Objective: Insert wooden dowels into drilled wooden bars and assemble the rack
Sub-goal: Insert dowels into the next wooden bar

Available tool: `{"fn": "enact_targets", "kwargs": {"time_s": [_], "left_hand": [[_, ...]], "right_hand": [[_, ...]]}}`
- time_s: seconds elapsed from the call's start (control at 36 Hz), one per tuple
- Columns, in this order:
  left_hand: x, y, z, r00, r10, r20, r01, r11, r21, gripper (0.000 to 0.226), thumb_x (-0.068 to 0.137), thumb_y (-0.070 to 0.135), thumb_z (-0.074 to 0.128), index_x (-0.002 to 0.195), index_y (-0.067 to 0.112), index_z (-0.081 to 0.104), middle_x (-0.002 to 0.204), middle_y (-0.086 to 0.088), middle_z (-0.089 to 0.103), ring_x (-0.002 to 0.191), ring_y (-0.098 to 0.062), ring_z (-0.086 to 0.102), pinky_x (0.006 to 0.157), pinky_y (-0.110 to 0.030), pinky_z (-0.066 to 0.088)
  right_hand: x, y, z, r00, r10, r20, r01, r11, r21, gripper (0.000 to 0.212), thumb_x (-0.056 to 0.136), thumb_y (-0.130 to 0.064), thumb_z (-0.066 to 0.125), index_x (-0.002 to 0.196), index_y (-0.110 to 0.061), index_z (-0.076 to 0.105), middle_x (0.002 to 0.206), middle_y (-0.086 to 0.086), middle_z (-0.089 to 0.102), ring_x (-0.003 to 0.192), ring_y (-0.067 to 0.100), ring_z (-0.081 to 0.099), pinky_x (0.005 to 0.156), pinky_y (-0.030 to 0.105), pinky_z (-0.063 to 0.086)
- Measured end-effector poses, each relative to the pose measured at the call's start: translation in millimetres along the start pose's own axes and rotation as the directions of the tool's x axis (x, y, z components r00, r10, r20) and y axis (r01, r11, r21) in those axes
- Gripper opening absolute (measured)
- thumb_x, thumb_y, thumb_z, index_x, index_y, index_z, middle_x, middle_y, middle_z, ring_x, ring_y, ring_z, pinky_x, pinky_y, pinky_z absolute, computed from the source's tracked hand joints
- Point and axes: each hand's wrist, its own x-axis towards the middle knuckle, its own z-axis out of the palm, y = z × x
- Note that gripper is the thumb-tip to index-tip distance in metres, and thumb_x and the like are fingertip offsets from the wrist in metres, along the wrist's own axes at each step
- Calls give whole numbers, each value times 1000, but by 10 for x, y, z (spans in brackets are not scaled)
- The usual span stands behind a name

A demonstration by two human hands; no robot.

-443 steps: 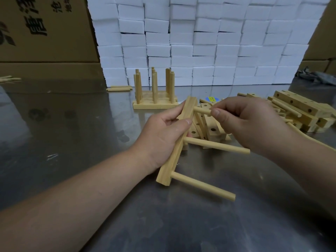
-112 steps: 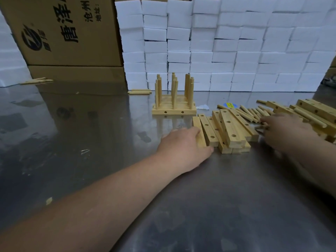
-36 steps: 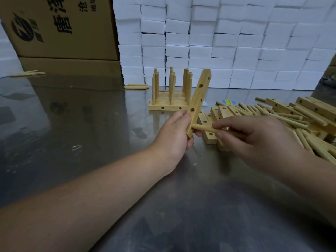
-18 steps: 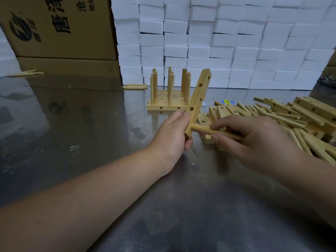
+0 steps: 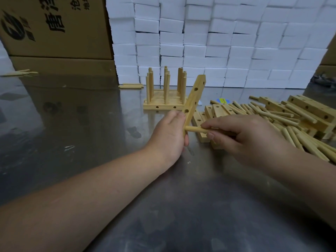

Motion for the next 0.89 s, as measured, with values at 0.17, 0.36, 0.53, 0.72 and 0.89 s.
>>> {"fn": "enact_targets", "kwargs": {"time_s": [0.17,0.36,0.53,0.72,0.89], "left_hand": [[33,-19,11,999,14,-41,-13,1000,16,31,98,27,31,70,22,44,38,6,43,47,-15,41,51,-29,35],[48,-38,2,999,-20,46,23,998,-51,25,98,25,31,81,29,50,40,10,45,40,-1,44,41,-18,38],[37,12,0,992,-39,122,56,989,-134,26,98,18,27,89,27,50,39,7,44,39,-3,43,46,-25,40],[5,46,36,991,-41,128,69,973,-220,28,97,13,27,93,24,53,40,6,42,37,-4,41,45,-25,41],[-38,71,25,990,13,143,26,963,-269,23,100,12,29,97,8,51,58,-10,47,32,-5,41,47,-25,43]], "right_hand": [[-2,-6,36,1000,-23,-15,24,1000,16,25,81,-33,53,106,-36,52,70,-8,63,68,7,54,58,31,50],[-2,-11,61,998,-29,-64,27,999,-24,22,80,-32,57,96,-23,68,68,-9,63,70,9,52,57,29,50],[4,11,32,988,-107,-115,99,992,-75,18,82,-38,55,95,-28,65,68,-10,64,66,8,56,54,30,52],[68,50,-10,952,-293,-94,267,939,-217,28,83,-30,53,92,-12,72,64,1,66,55,23,59,49,27,49],[107,43,-10,938,-334,-89,301,916,-265,29,83,-28,51,87,-9,73,58,3,62,51,24,56,45,27,46]]}}
